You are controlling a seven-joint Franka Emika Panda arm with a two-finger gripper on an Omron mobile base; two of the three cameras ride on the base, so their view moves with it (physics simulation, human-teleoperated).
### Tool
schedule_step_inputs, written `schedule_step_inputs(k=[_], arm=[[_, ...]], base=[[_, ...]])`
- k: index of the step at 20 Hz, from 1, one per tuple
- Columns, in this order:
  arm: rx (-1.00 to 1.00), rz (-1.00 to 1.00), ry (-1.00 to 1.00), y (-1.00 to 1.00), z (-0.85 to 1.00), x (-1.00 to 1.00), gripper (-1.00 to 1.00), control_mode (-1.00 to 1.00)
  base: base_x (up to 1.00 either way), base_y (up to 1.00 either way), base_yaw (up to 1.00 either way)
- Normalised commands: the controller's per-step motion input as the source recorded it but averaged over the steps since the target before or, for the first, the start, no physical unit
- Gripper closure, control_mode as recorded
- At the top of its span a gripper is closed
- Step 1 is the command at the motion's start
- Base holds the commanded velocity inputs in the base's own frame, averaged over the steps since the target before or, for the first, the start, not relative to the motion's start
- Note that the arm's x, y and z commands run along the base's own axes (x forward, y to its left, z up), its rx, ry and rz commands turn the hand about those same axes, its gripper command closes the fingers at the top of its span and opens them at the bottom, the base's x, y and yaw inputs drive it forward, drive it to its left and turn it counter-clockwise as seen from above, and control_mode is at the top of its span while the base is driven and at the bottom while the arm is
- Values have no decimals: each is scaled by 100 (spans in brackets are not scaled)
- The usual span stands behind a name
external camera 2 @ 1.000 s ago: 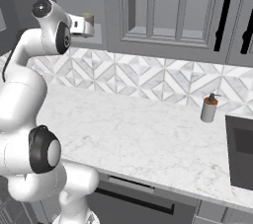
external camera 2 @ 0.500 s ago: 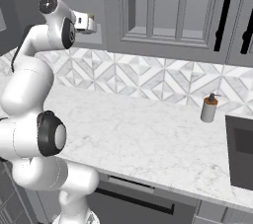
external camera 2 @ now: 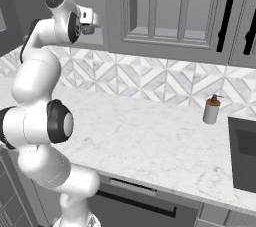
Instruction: Gather all objects into one cabinet and sort the glasses and bowls to opposite sides.
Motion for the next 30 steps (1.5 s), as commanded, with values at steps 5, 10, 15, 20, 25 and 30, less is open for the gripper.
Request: schedule_step_inputs(k=[5,10,15,20,25,30], arm=[[0,0,3,15,-7,38,-100,-100],[0,0,0,14,-1,21,-100,-100],[0,0,0,1,0,17,-100,-100],[0,0,0,0,0,0,-100,-100],[0,0,0,0,0,-20,100,-100],[1,-3,0,0,0,-26,100,-100]], base=[[0,0,0],[0,0,0],[0,0,0],[0,0,0],[0,0,0],[0,0,0]])
